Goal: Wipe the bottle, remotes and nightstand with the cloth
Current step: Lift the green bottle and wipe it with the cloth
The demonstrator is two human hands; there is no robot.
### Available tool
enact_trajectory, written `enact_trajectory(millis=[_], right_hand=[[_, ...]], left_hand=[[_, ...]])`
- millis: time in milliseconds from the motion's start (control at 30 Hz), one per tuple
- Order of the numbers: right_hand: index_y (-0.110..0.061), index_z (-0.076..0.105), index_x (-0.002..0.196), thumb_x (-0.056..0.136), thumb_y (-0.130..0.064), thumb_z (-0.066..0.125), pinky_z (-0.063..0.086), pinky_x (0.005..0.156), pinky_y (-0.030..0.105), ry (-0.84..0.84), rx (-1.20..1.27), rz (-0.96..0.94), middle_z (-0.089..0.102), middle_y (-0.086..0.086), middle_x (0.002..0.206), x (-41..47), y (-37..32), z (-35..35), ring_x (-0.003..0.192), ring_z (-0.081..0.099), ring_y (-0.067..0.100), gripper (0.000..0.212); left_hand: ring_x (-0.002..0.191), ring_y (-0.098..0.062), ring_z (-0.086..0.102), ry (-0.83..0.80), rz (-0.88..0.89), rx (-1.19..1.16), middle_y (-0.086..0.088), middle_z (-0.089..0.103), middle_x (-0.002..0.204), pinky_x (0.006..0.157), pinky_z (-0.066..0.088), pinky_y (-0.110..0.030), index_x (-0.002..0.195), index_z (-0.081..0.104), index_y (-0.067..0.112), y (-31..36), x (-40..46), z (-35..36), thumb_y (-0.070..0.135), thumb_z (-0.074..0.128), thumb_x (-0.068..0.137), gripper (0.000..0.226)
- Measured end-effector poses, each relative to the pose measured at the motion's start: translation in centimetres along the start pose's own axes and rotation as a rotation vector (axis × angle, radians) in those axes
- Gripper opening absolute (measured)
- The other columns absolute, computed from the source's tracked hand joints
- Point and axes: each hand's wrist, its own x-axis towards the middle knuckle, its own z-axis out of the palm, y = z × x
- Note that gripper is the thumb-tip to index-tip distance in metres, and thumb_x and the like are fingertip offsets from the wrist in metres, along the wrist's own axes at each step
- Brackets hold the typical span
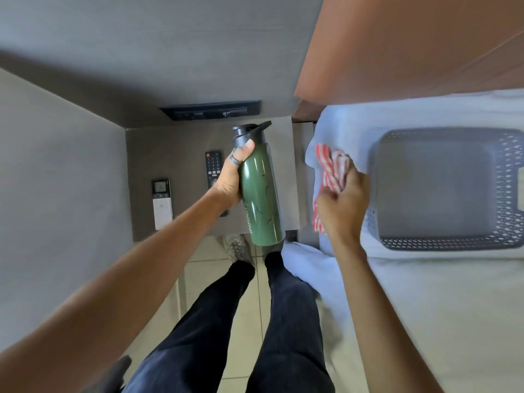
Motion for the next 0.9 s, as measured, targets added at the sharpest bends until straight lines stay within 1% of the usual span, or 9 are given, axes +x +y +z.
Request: enact_trajectory(millis=[67, 167, 233, 433, 533, 667, 767, 833, 900], right_hand=[[-0.009, 0.051, 0.152, 0.082, 0.005, 0.061, 0.041, 0.081, -0.006, -0.028, -0.071, -0.177, 0.05, 0.016, 0.135, -0.9, -2.4, 0.4, 0.101, 0.061, 0.021, 0.072], [-0.016, 0.041, 0.158, 0.097, -0.032, 0.058, 0.053, 0.106, 0.032, -0.239, -0.146, -0.412, 0.043, 0.011, 0.156, -3.0, -5.0, 2.1, 0.126, 0.061, 0.031, 0.065], [-0.014, 0.032, 0.164, 0.102, -0.05, 0.042, 0.047, 0.109, 0.041, -0.315, -0.389, -0.526, 0.033, 0.007, 0.171, -4.6, -5.3, 4.0, 0.131, 0.054, 0.035, 0.072], [-0.012, 0.027, 0.167, 0.102, -0.008, 0.048, 0.026, 0.131, 0.054, -0.351, -0.479, -0.676, 0.019, 0.01, 0.178, -6.6, -2.3, 5.5, 0.165, 0.016, 0.035, 0.068], [-0.017, 0.035, 0.165, 0.091, -0.006, 0.055, 0.028, 0.131, 0.056, -0.341, -0.687, -0.746, 0.027, 0.008, 0.176, -10.4, -0.3, 5.1, 0.163, 0.023, 0.038, 0.077], [-0.027, 0.027, 0.167, 0.101, -0.021, 0.04, 0.048, 0.116, 0.051, -0.218, -0.614, -0.606, 0.022, 0.004, 0.178, -8.7, -3.8, 6.0, 0.158, 0.034, 0.036, 0.068], [-0.044, 0.034, 0.161, 0.106, -0.038, 0.035, 0.06, 0.094, 0.038, -0.235, -0.366, -0.456, 0.047, -0.01, 0.163, -6.0, -6.8, 7.3, 0.135, 0.061, 0.013, 0.055], [-0.066, 0.044, 0.142, 0.103, -0.072, 0.026, 0.058, 0.063, 0.028, -0.329, -0.258, -0.295, 0.074, -0.021, 0.105, -4.3, -7.7, 6.3, 0.071, 0.074, 0.001, 0.043], [-0.07, 0.051, 0.135, 0.093, -0.09, 0.02, 0.047, 0.044, 0.021, -0.389, -0.199, -0.178, 0.062, -0.025, 0.058, -4.1, -6.7, 4.4, 0.036, 0.053, 0.002, 0.056]], left_hand=[[0.082, -0.032, 0.078, -0.025, -0.026, -0.087, -0.015, 0.08, 0.089, 0.076, 0.067, -0.041, 0.097, 0.082, 0.013, 0.5, -1.0, 1.0, 0.063, 0.077, 0.077, 0.054], [0.094, -0.029, 0.08, -0.097, -0.028, -0.238, -0.013, 0.083, 0.102, 0.085, 0.065, -0.039, 0.104, 0.084, 0.011, 1.0, -1.8, 2.2, 0.064, 0.069, 0.089, 0.057], [0.099, -0.029, 0.078, -0.149, -0.097, -0.367, -0.013, 0.083, 0.104, 0.091, 0.063, -0.039, 0.106, 0.083, 0.008, 1.1, -2.3, 2.1, 0.066, 0.063, 0.094, 0.062], [0.08, -0.029, 0.077, -0.097, -0.135, -0.485, -0.013, 0.077, 0.081, 0.079, 0.064, -0.037, 0.084, 0.076, 0.005, 2.5, -2.8, 1.7, 0.066, 0.062, 0.096, 0.064], [0.073, -0.028, 0.071, 0.166, -0.074, -0.39, -0.012, 0.072, 0.081, 0.073, 0.061, -0.036, 0.087, 0.071, 0.009, 2.8, -3.0, 0.9, 0.067, 0.068, 0.093, 0.058], [0.066, -0.026, 0.069, 0.068, -0.07, -0.47, -0.01, 0.067, 0.073, 0.066, 0.062, -0.033, 0.079, 0.067, 0.009, 3.6, -3.2, 1.5, 0.063, 0.061, 0.1, 0.059], [0.081, -0.031, 0.072, -0.068, -0.031, -0.462, -0.014, 0.072, 0.084, 0.081, 0.062, -0.039, 0.089, 0.071, 0.004, 4.4, -2.8, 1.3, 0.064, 0.054, 0.102, 0.063], [0.093, -0.035, 0.075, -0.087, -0.014, -0.453, -0.019, 0.076, 0.098, 0.089, 0.063, -0.043, 0.102, 0.076, 0.002, 4.3, -3.1, 0.8, 0.066, 0.053, 0.102, 0.068], [0.089, -0.034, 0.075, -0.072, -0.012, -0.453, -0.017, 0.077, 0.094, 0.087, 0.063, -0.043, 0.097, 0.079, 0.003, 4.3, -3.4, 0.2, 0.067, 0.055, 0.099, 0.068]])
